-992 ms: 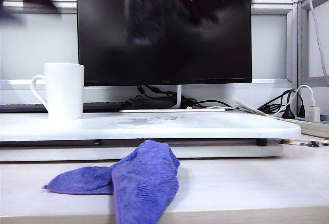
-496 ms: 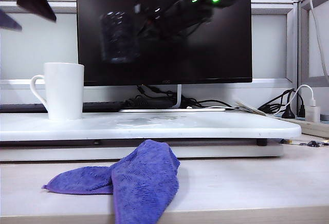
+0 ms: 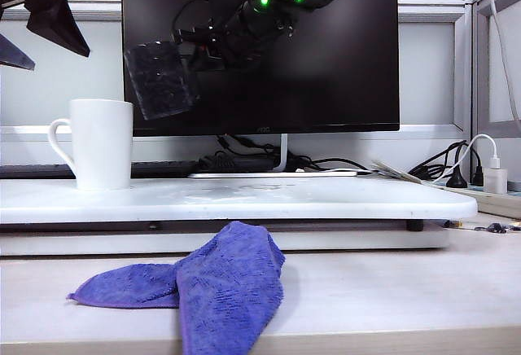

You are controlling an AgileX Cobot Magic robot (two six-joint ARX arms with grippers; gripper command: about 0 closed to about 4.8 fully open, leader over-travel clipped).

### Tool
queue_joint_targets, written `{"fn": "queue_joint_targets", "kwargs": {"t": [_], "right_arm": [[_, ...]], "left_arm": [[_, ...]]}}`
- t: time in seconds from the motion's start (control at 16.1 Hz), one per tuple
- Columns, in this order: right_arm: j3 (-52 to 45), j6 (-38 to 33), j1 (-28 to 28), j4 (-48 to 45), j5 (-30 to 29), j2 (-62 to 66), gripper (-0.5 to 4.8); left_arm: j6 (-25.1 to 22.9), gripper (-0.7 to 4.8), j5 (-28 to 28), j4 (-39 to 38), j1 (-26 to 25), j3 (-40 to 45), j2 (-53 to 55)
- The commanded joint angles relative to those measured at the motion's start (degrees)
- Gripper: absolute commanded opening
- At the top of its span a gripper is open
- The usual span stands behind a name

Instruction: Carefully pick up the black cup and pour some water from the black cup into the white cup.

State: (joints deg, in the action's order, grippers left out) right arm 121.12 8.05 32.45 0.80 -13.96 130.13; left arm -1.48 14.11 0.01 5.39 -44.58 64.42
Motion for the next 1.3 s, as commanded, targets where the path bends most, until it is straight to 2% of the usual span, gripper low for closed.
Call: {"fn": "queue_joint_targets", "kwargs": {"t": [0.06, 0.25, 0.81, 1.3], "right_arm": [[0.68, 2.78, 0.07, -2.67, 2.58, -0.74, -0.06], [0.68, 7.17, 0.72, -2.71, 5.31, -0.74, -0.06], [1.29, 19.43, 4.55, -3.65, 12.76, -0.74, -0.06], [1.29, 23.96, 5.42, -4.07, 18.05, -0.74, -0.06]], "left_arm": [[-0.09, 4.62, 0.04, -1.77, -0.11, -0.39, -0.07], [-0.09, 4.62, -1.46, -3.13, -0.11, -0.39, -0.07], [-0.07, 4.62, -1.44, -3.15, -0.09, -0.39, -0.07], [-0.07, 4.62, -1.46, -4.15, -0.09, -0.39, -0.07]]}}
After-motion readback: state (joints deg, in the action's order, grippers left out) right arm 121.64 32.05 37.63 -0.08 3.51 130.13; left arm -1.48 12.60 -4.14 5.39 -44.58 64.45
